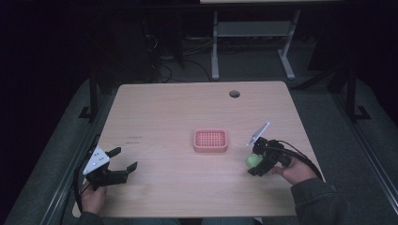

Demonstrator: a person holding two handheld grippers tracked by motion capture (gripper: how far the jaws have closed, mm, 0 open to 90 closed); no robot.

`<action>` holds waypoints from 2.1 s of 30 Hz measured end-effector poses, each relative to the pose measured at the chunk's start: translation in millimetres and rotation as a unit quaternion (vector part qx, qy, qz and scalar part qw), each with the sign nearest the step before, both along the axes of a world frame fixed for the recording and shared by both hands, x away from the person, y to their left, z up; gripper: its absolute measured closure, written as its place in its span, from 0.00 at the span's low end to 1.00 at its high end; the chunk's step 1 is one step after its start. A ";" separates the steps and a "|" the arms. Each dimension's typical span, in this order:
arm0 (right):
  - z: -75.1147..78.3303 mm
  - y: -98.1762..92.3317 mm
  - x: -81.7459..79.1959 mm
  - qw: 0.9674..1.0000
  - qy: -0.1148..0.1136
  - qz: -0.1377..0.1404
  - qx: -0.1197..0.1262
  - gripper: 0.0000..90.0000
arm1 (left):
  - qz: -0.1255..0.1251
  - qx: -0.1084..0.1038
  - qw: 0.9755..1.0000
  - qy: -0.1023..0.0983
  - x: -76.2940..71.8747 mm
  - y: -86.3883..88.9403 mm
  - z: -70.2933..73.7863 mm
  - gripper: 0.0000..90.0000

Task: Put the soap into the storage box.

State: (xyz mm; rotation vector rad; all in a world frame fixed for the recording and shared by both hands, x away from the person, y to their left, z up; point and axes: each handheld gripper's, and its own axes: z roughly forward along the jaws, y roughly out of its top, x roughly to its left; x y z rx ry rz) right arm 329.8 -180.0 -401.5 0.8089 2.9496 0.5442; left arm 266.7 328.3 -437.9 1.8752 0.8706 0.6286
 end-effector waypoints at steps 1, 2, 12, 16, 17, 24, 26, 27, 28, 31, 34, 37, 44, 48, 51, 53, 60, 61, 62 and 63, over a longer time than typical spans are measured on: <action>1.2 0.7 1.9 1.000 -0.001 0.001 0.000 0.29 | 0.000 0.000 1.000 0.000 -0.1 0.0 0.0 0.16; 2.6 1.6 3.2 1.000 -0.002 0.001 -0.002 0.29 | 0.000 0.000 1.000 -0.001 -0.1 0.0 0.1 0.16; 15.5 16.7 13.4 1.000 -0.017 0.016 -0.014 0.29 | 0.000 -0.001 1.000 0.000 0.2 0.2 0.2 0.16; 18.3 22.4 17.5 1.000 -0.017 0.022 -0.015 0.29 | 0.001 -0.003 1.000 0.001 1.0 0.9 -0.3 0.16; 19.1 23.7 18.6 1.000 -0.015 0.020 -0.016 0.29 | 0.001 -0.004 1.000 0.002 1.2 1.0 -0.5 0.16; 26.2 33.6 27.0 0.999 -0.019 0.032 -0.021 0.29 | 0.006 -0.007 1.000 0.004 2.1 3.2 -0.9 0.16; 28.6 35.7 28.7 0.999 -0.021 0.034 -0.019 0.29 | 0.008 -0.007 1.000 0.004 2.1 3.3 -0.7 0.16; 29.9 36.5 29.8 0.999 -0.026 0.036 -0.021 0.29 | 0.009 -0.006 1.000 0.003 2.0 3.2 -0.9 0.16; 31.2 37.4 30.7 0.999 -0.026 0.036 -0.018 0.29 | 0.009 -0.005 1.000 0.003 2.0 3.4 -1.0 0.16; 34.0 40.4 34.2 0.999 -0.027 0.037 -0.017 0.29 | 0.009 -0.003 1.000 0.004 2.0 4.0 -1.4 0.16; 37.0 44.4 37.9 0.999 -0.029 0.041 -0.016 0.29 | 0.009 -0.003 1.000 0.004 2.4 3.7 -1.3 0.16; 39.6 50.3 42.3 0.998 -0.030 0.047 -0.012 0.29 | 0.006 -0.004 1.000 0.005 2.0 2.3 -1.6 0.16; 48.1 68.9 55.4 0.998 -0.034 0.055 -0.012 0.29 | 0.002 -0.004 1.000 0.002 0.5 3.1 -0.3 0.16; 51.5 81.1 62.5 0.998 -0.033 0.060 -0.012 0.29 | -0.001 -0.005 1.000 0.003 0.6 1.4 -0.6 0.16; 52.9 88.1 66.2 0.997 -0.033 0.064 -0.013 0.29 | -0.004 -0.003 1.000 0.001 0.8 0.7 -0.5 0.16; 52.9 93.7 68.7 0.997 -0.030 0.067 -0.015 0.29 | -0.004 -0.002 1.000 0.001 0.7 0.1 -0.3 0.16; 51.8 110.0 79.3 0.997 -0.032 0.074 -0.015 0.29 | -0.004 -0.003 1.000 0.001 0.0 0.0 -0.1 0.16; 51.7 112.3 80.4 0.997 -0.032 0.073 -0.016 0.29 | -0.004 -0.005 1.000 0.001 0.0 0.2 -0.1 0.16; 51.3 114.9 82.3 0.997 -0.032 0.075 -0.016 0.29 | -0.005 -0.005 1.000 0.000 0.0 0.3 -0.1 0.16; 51.0 116.4 83.4 0.997 -0.031 0.075 -0.016 0.29 | -0.005 -0.004 1.000 0.001 -0.1 0.2 0.0 0.16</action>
